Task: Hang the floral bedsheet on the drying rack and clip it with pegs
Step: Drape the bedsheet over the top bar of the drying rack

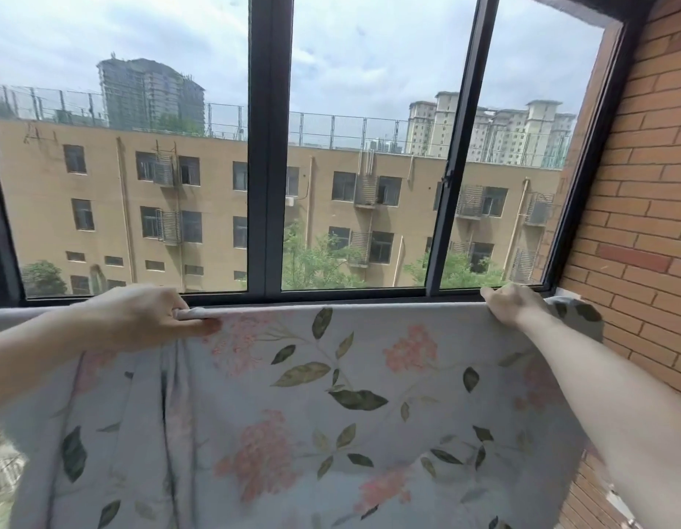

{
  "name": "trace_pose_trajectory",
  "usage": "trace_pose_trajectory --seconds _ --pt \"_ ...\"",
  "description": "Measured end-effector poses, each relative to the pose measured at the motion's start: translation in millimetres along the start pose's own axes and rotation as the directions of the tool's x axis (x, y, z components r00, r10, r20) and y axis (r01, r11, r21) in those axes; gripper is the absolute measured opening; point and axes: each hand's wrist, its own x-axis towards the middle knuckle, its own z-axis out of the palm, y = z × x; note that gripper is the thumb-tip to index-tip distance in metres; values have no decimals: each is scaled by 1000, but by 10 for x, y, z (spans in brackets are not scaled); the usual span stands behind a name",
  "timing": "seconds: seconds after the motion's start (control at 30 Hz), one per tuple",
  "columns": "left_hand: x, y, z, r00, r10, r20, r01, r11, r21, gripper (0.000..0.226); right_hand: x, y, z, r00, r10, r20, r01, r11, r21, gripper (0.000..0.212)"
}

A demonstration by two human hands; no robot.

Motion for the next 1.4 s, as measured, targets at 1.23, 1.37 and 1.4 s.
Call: trace_pose_trajectory --seconds 1.23,1.37,1.4 --pt "-22 599 -31 963 -231 -138 234 972 9 96 342 762 81 931 -273 -242 270 962 -43 65" --pt "10 776 -27 969 -203 -143 207 978 9 92 378 792 -48 976 -66 -207 60 997 -39 67" --pt "-14 758 -25 967 -212 -145 214 977 3 91 327 688 -34 978 -54 -199 53 999 -10 66"
